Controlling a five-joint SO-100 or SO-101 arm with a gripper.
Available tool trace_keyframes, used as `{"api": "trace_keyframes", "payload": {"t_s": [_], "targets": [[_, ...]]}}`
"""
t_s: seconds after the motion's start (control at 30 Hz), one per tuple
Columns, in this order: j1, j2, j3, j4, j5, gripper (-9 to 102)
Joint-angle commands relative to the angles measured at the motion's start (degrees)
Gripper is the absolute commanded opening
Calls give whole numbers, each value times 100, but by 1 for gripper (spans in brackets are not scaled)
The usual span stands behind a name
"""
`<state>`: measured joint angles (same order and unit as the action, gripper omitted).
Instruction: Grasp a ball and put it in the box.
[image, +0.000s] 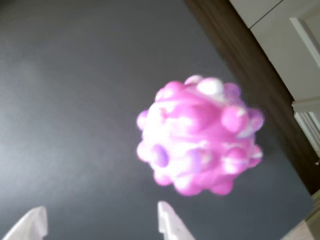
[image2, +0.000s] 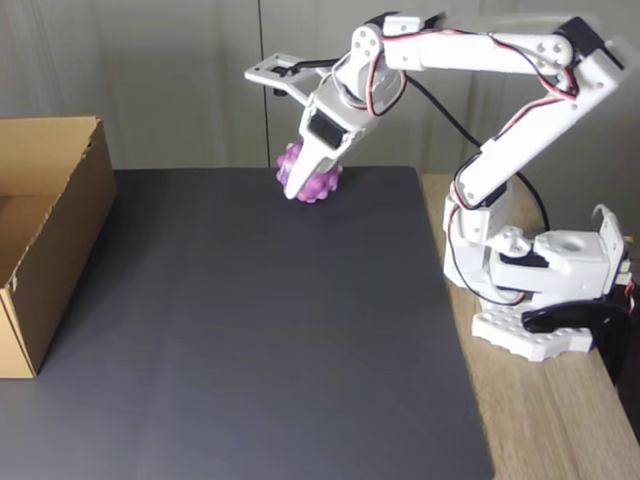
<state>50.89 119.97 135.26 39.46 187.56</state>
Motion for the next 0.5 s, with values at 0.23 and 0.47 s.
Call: {"api": "trace_keyframes", "payload": {"t_s": [0.23,0.47], "targets": [[255,-703,-308,-817,79,28],[237,-1143,-343,-1107,88,26]]}}
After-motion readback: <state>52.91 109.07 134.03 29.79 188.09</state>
